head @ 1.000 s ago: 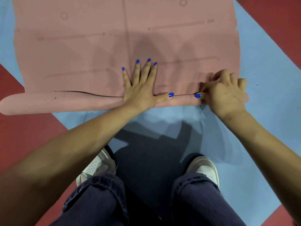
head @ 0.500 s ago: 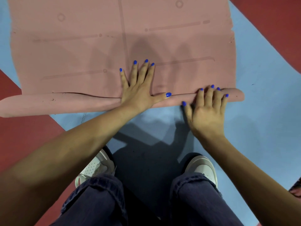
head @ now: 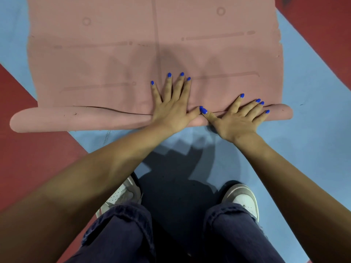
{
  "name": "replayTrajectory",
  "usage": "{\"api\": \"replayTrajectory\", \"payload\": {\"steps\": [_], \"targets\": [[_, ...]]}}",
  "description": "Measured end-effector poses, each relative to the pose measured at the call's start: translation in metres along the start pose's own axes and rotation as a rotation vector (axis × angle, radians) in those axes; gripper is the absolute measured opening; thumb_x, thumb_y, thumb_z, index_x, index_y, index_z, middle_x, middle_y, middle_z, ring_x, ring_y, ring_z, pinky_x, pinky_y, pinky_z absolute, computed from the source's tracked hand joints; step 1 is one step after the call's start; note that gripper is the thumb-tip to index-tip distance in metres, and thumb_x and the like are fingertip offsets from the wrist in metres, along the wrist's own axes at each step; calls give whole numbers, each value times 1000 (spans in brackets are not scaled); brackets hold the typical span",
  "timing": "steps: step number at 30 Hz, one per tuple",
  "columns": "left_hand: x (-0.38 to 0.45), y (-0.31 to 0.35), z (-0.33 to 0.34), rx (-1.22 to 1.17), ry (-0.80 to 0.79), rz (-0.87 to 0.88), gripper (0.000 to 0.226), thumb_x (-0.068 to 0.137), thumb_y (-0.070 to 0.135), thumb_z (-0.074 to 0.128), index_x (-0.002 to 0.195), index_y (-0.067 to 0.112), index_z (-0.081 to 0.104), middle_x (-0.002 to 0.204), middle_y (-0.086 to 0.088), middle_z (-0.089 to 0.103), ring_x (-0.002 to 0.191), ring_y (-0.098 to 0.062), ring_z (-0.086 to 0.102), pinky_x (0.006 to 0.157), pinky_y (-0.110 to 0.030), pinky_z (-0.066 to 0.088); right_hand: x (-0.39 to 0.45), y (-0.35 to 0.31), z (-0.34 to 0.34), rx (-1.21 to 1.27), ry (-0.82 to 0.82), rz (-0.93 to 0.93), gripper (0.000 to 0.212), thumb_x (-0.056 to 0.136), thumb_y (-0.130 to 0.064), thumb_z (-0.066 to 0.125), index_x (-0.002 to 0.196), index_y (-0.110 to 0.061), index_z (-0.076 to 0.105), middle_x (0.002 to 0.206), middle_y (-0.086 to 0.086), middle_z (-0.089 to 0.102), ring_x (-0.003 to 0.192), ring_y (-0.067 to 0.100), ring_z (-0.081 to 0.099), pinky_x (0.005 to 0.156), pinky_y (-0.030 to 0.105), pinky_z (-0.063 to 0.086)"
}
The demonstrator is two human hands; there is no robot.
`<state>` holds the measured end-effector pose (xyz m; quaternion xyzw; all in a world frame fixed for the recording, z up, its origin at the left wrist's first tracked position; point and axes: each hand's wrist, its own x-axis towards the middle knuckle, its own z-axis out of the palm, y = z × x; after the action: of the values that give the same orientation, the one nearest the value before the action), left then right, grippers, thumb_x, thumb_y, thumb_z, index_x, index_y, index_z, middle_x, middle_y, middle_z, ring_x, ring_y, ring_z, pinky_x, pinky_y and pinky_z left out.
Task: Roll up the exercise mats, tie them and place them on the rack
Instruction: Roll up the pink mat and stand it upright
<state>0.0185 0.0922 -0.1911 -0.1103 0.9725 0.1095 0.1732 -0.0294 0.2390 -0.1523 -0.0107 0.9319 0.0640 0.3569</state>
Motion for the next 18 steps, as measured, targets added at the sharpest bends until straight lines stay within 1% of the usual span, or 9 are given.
{"api": "replayTrajectory", "payload": {"steps": [3,5,6,7,8,10,12,14,18], "targets": [[-2,-1,3,16,54,9,70,100,52,23,153,14,-2,161,-3,-4,147,-27,-10,112,-64,-6,-1,-2,-6,-11,-109,62,123,64,-94,17,146,-12,-24,152,28,-22,140,37,-26,110,58,-16],[-7,-7,0,-8,168,76,63,99,41,37,152,12,18,158,-10,19,146,-30,14,114,-62,7,-1,-5,-11,-16,-157,92,122,65,-94,19,146,-15,-26,153,25,-23,141,35,-26,109,59,-16],[-10,-12,-1,7,273,140,57,95,35,47,146,13,35,148,-12,37,137,-32,34,112,-58,21,-1,-7,-14,-21,-173,101,122,66,-94,20,146,-14,-26,153,24,-23,141,35,-26,109,59,-16],[-16,-21,-2,59,385,209,45,90,31,54,132,15,49,132,-10,53,120,-31,50,104,-50,32,-2,-8,-17,-20,-191,109,121,67,-93,22,147,-14,-25,153,25,-23,141,36,-25,109,59,-16],[-23,-34,-2,132,491,266,29,88,27,57,115,16,54,114,-8,60,100,-29,55,92,-42,37,-2,-10,-19,-13,-210,118,121,68,-92,23,147,-14,-23,153,25,-22,142,36,-23,110,59,-14],[-40,-70,-1,274,616,288,10,92,27,54,92,17,51,90,-5,61,76,-26,48,71,-37,32,-2,-11,-24,9,-242,128,120,70,-90,27,148,-13,-21,153,26,-20,142,37,-20,111,59,-12],[-57,-100,2,338,611,261,22,97,31,47,84,17,59,80,-4,62,68,-26,49,64,-37,33,-2,-12,-25,18,-260,133,120,71,-89,30,148,-13,-21,153,25,-20,142,38,-21,112,58,-11],[-68,-108,3,307,529,217,30,97,32,46,81,16,65,75,-3,64,63,-27,53,61,-34,35,-4,-13,-27,24,-269,136,119,71,-88,31,147,-13,-22,153,25,-21,142,38,-21,112,58,-10],[-73,-92,-1,0,313,47,38,88,31,40,66,12,64,65,-7,65,59,-31,58,55,-32,40,-5,-15,-30,66,-277,146,120,72,-87,34,148,-12,-20,152,27,-21,142,38,-20,112,57,-9]]}}
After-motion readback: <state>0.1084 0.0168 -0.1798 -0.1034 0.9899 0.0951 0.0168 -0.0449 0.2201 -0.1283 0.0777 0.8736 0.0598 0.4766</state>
